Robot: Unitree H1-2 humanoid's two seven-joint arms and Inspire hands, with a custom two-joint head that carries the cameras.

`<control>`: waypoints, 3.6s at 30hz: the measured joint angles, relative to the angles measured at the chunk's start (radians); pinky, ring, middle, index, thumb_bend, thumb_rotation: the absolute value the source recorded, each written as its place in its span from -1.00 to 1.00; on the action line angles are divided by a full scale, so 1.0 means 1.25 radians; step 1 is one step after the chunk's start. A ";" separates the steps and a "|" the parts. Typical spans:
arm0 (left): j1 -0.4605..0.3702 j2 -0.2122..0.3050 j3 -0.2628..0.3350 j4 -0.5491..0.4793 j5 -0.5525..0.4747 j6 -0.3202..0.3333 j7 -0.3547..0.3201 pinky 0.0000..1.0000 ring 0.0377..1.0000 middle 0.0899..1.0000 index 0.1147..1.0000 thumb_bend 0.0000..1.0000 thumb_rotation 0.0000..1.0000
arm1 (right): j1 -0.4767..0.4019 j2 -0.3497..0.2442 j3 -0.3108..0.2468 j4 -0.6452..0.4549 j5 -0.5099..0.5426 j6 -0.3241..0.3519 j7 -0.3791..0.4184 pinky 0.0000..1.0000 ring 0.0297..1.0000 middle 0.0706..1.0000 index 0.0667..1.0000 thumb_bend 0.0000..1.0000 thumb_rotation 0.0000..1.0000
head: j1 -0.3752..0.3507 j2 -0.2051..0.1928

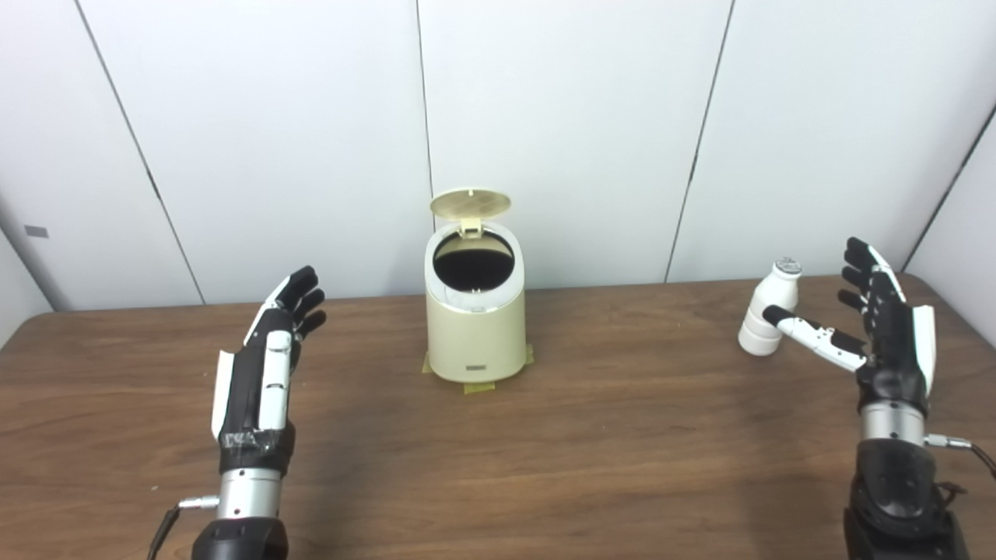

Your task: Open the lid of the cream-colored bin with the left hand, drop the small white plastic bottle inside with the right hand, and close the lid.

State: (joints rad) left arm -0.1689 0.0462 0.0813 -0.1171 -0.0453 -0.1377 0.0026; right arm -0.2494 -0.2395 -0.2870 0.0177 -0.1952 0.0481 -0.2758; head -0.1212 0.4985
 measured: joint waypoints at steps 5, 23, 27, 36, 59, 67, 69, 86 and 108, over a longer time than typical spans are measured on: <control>0.000 0.001 0.000 0.000 -0.003 0.000 -0.001 0.76 0.78 0.80 0.76 -0.03 0.85 | 0.010 0.013 0.001 0.013 -0.004 0.000 -0.006 0.45 0.65 0.74 0.77 0.83 -0.35 | -0.005 0.001; 0.000 0.008 0.005 -0.001 -0.004 0.001 0.000 0.76 0.79 0.80 0.77 -0.06 0.79 | 0.023 0.030 0.009 0.019 -0.009 0.034 -0.021 0.48 0.65 0.70 0.74 0.77 -0.49 | -0.022 0.006; 0.000 0.008 0.005 -0.004 -0.004 0.002 0.000 0.76 0.80 0.80 0.77 -0.05 0.79 | 0.024 0.029 0.010 0.021 -0.013 0.048 -0.021 0.42 0.61 0.67 0.73 0.78 -0.50 | -0.023 0.010; 0.000 0.007 0.005 -0.005 -0.004 0.003 0.000 0.74 0.78 0.80 0.77 -0.05 0.76 | 0.011 0.017 0.012 0.080 -0.023 0.062 -0.023 0.41 0.60 0.67 0.72 0.70 -0.60 | -0.025 0.012; 0.002 0.006 0.004 -0.027 -0.004 0.011 0.000 0.74 0.78 0.79 0.76 -0.08 0.78 | -0.082 -0.009 -0.002 0.190 0.069 0.099 -0.003 0.35 0.64 0.75 0.80 0.63 -0.64 | -0.021 0.020; 0.003 0.006 0.004 -0.027 -0.004 0.012 0.000 0.73 0.77 0.79 0.76 -0.07 0.80 | -0.112 -0.031 -0.001 0.246 0.077 0.116 0.000 0.43 0.68 0.77 0.79 0.61 -0.65 | -0.022 0.022; 0.003 0.006 0.004 -0.027 -0.005 0.013 0.000 0.73 0.77 0.79 0.76 -0.04 0.77 | -0.120 -0.039 0.002 0.259 0.076 0.114 0.000 0.45 0.66 0.74 0.74 0.61 -0.68 | -0.022 0.022; 0.008 0.005 0.003 -0.047 -0.005 0.031 0.000 0.73 0.78 0.79 0.75 -0.05 0.78 | -0.173 -0.069 0.025 0.390 0.071 0.078 -0.003 0.43 0.60 0.67 0.68 0.67 -0.73 | -0.018 0.026; 0.010 0.001 0.002 -0.054 0.001 0.032 0.000 0.71 0.76 0.78 0.75 -0.02 0.75 | -0.226 -0.079 0.064 0.496 0.057 0.016 -0.024 0.07 0.38 0.60 0.71 0.72 -0.72 | -0.015 0.031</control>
State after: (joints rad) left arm -0.1564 0.0473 0.0833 -0.1852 -0.0437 -0.0982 0.0026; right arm -0.5320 -0.3384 -0.2069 0.6373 -0.1240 0.0687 -0.3057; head -0.1396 0.5369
